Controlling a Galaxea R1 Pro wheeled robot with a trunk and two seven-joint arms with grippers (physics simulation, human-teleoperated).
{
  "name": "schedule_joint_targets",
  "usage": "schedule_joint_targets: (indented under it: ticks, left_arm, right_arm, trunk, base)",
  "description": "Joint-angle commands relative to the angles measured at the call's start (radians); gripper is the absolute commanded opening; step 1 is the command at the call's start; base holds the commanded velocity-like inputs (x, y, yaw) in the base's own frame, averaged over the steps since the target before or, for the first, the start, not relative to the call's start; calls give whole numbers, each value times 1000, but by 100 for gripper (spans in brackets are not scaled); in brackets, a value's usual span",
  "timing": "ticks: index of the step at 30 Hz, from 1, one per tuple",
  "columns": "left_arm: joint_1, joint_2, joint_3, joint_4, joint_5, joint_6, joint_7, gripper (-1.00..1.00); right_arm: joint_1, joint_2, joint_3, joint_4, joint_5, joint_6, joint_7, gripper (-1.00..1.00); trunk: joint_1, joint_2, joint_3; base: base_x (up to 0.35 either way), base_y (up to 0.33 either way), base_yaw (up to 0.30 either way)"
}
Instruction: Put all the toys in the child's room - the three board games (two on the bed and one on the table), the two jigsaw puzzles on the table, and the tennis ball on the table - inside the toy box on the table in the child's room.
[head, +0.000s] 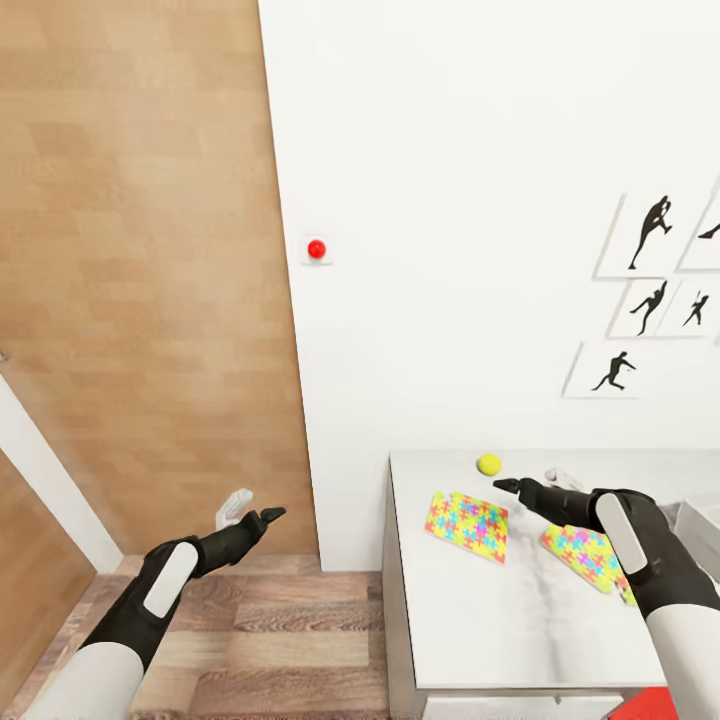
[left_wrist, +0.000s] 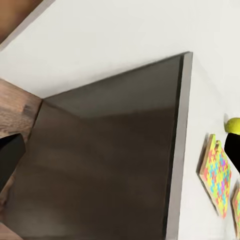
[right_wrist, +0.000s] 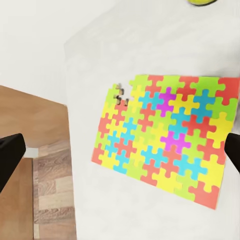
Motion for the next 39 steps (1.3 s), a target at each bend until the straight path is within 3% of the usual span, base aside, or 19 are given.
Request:
schedule_joint_targets:
  ticks: [1, 8, 19, 25, 27, 32, 34, 39]
  left_arm:
    - [-1, 0, 3, 0, 3, 6, -2, 100]
    - [-2, 11, 2, 58, 4, -91, -4, 100]
    - [-3, 20, 2, 71, 4, -110, -21, 100]
    - [-3, 40, 1, 82, 3, -113, -112, 100]
    - [-3, 48, 1, 97, 1, -114, -190, 100]
    - [-3, 56, 0, 115, -2, -114, -268, 100]
    - [-3, 65, 0, 131, -9, -114, -332, 100]
    - [-3, 74, 0, 144, -27, -115, -388, 100]
  right_arm:
    - [-1, 0, -2, -1, 8, 5, 9, 100]
    - [-1, 0, -3, -36, 8, 5, 8, 100]
    - [-1, 0, -3, -44, 8, 5, 7, 100]
    - [-1, -2, -3, -45, 8, 5, 8, 100]
    - [-1, -2, -3, -46, 8, 5, 8, 100]
    - [-1, -2, -3, -46, 8, 5, 8, 100]
    - [-1, -3, -3, -46, 8, 5, 8, 100]
    - [-1, -3, -3, -46, 8, 5, 9, 100]
  trunk:
    - [1, -2, -4]
    - [1, -2, -15]
    - [1, -2, -33]
    - [1, -2, -43]
    - [1, -2, -46]
    - [1, -2, -55]
    - [1, -2, -58]
    - [1, -2, -66]
  base:
    - [0, 0, 0]
    - [0, 0, 0]
    - [0, 0, 0]
    - [0, 0, 0]
    - [0, 0, 0]
    - [0, 0, 0]
    - [0, 0, 0]
    - [0, 0, 0]
